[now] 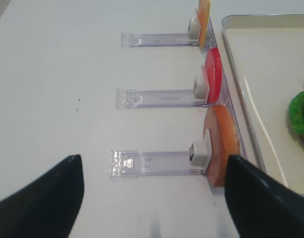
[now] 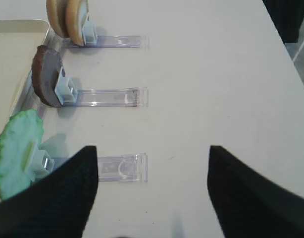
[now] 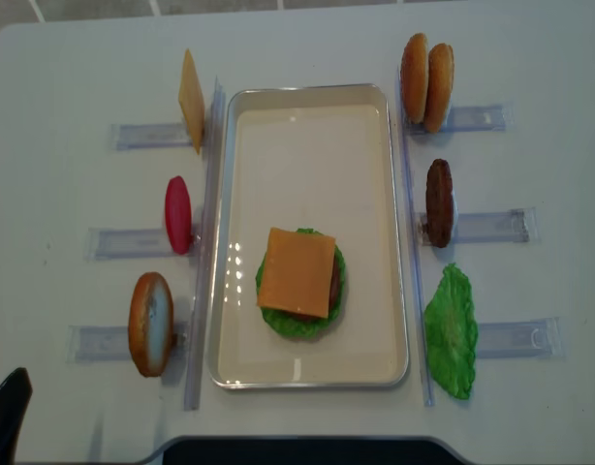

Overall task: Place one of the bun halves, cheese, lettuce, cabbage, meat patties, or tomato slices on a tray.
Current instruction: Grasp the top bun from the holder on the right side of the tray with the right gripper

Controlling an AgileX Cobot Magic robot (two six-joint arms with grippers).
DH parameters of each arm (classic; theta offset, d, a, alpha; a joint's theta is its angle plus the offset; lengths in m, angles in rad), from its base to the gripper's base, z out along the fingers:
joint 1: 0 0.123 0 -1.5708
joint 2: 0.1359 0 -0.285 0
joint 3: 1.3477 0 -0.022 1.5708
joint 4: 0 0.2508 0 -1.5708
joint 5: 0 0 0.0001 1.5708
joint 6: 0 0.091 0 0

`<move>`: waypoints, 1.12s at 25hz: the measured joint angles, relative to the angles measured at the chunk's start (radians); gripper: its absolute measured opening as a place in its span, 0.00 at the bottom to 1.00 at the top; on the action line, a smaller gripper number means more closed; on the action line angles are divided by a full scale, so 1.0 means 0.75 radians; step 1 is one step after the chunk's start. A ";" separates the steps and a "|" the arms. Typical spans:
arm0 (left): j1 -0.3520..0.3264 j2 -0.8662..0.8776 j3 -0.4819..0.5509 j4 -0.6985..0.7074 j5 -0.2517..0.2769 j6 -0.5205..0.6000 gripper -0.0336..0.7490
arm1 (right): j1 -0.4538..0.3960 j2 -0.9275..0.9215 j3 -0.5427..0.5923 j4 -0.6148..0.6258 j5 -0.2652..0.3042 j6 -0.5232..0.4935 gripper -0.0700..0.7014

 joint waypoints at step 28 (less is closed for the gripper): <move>0.000 0.000 0.000 0.001 0.000 0.000 0.93 | 0.000 0.782 -0.199 0.016 -0.071 -0.004 0.71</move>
